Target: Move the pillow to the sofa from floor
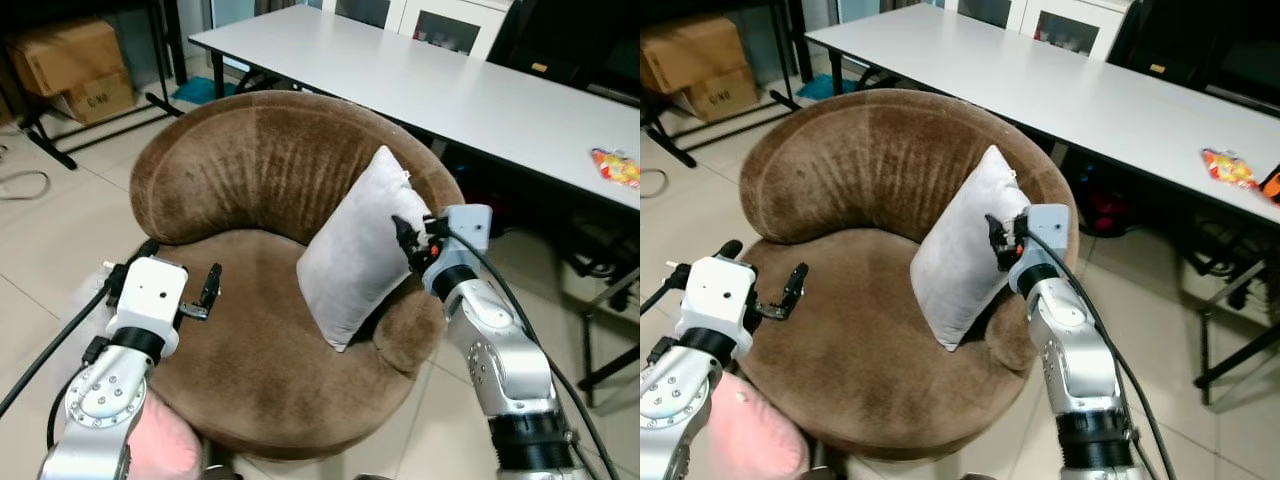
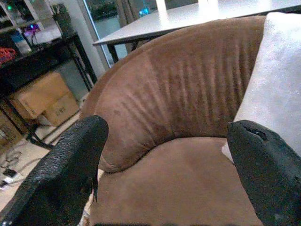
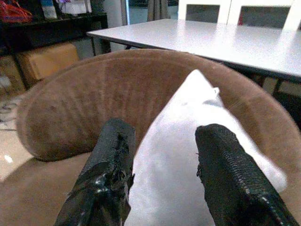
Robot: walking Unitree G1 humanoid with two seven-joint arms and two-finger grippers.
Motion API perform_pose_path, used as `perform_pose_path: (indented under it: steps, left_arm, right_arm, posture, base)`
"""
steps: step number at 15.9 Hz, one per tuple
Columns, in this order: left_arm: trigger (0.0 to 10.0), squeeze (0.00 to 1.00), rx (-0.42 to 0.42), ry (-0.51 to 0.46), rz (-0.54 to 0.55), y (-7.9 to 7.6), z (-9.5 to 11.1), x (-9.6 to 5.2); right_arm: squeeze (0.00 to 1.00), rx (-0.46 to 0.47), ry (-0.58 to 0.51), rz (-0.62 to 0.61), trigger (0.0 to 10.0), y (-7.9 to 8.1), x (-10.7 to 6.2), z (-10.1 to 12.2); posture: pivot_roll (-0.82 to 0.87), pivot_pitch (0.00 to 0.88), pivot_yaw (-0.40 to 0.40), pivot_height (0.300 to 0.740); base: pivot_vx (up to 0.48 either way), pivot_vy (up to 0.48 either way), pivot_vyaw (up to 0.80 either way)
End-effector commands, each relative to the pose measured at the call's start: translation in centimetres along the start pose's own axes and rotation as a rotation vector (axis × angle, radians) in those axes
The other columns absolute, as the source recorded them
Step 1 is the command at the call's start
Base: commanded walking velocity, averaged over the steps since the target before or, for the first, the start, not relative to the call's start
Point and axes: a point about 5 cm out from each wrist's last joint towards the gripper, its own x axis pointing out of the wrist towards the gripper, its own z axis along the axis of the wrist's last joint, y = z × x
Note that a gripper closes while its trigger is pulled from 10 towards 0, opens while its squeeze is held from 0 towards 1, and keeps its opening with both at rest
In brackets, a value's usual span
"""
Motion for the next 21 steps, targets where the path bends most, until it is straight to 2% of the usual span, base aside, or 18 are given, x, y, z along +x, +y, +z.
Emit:
perform_pose_path:
  steps: [1, 3, 4, 7, 9, 12, 13, 15, 17, 19, 21]
  left_arm:
    - [10.0, 0.00, 0.005, -0.010, -0.020, -0.2, 0.1, 0.2]
    - [10.0, 0.00, 0.009, -0.016, -0.032, -0.1, 0.2, 0.3]
    - [10.0, 0.00, 0.008, -0.017, -0.036, 0.0, 0.2, 0.4]
    - [10.0, 0.00, 0.001, -0.020, -0.033, 0.1, 0.3, 0.6]
    - [10.0, 0.00, -0.009, -0.021, -0.030, -0.1, 0.2, 0.8]
    - [10.0, 0.00, -0.033, -0.019, -0.014, -0.6, 0.1, 0.9]
    - [10.0, 0.00, -0.053, -0.011, 0.015, -0.5, 0.1, 0.8]
    - [10.0, 0.00, -0.061, 0.007, 0.064, -0.3, -0.3, 1.0]
    - [10.0, 0.00, -0.078, -0.011, 0.068, 0.1, -0.2, 1.4]
    - [10.0, 0.00, -0.116, -0.025, 0.071, 0.2, -0.1, 1.4]
    - [10.0, 0.00, -0.111, -0.024, 0.083, 0.4, -0.2, 1.4]
  right_arm:
    - [0.00, 0.015, 0.008, -0.012, 10.0, -0.3, -0.4, -0.1]
    - [0.00, 0.039, 0.055, -0.060, 10.0, -0.3, -1.0, -0.7]
    - [0.00, 0.009, 0.071, -0.112, 10.0, -0.7, -1.1, -0.9]
    - [0.00, -0.049, 0.080, -0.069, 10.0, -0.2, -1.2, -0.8]
    - [0.00, -0.046, 0.085, -0.041, 10.0, 0.0, -1.2, -0.7]
    - [0.00, -0.092, 0.102, -0.037, 10.0, -0.6, -1.3, -0.4]
    - [0.00, -0.124, 0.119, 0.036, 10.0, -0.4, -1.5, -0.3]
    - [0.00, -0.109, 0.142, 0.054, 10.0, 0.0, -1.7, -0.8]
    - [0.00, -0.109, 0.129, 0.055, 10.0, 0.3, -1.6, -0.5]
    - [0.00, -0.110, 0.141, 0.042, 10.0, -0.1, -1.6, -0.7]
    - [0.00, -0.094, 0.145, 0.029, 10.0, -0.1, -1.3, -0.8]
  posture:
    - [-0.04, 0.000, -0.061, 0.740]
    - [-0.05, 0.000, -0.043, 0.740]
    - [-0.05, 0.000, -0.034, 0.740]
    - [-0.06, 0.000, -0.036, 0.740]
    - [-0.07, 0.000, -0.044, 0.740]
    - [-0.09, 0.000, -0.051, 0.740]
    - [-0.09, 0.000, -0.062, 0.740]
    - [-0.09, 0.000, -0.061, 0.740]
    - [-0.10, 0.000, -0.056, 0.740]
    - [-0.10, 0.000, -0.057, 0.740]
    - [-0.10, 0.000, -0.062, 0.740]
  base:
    - [0.000, 0.000, 0.00]
    - [0.000, 0.000, 0.00]
    - [-0.304, 0.000, 0.00]
    - [-0.306, 0.000, 0.00]
    - [-0.307, 0.000, 0.00]
    - [-0.190, 0.000, 0.00]
    - [0.000, 0.000, 0.00]
    - [0.000, 0.000, 0.80]
    - [0.000, 0.000, 0.80]
    - [0.294, 0.000, 0.80]
    - [0.351, 0.000, 0.30]
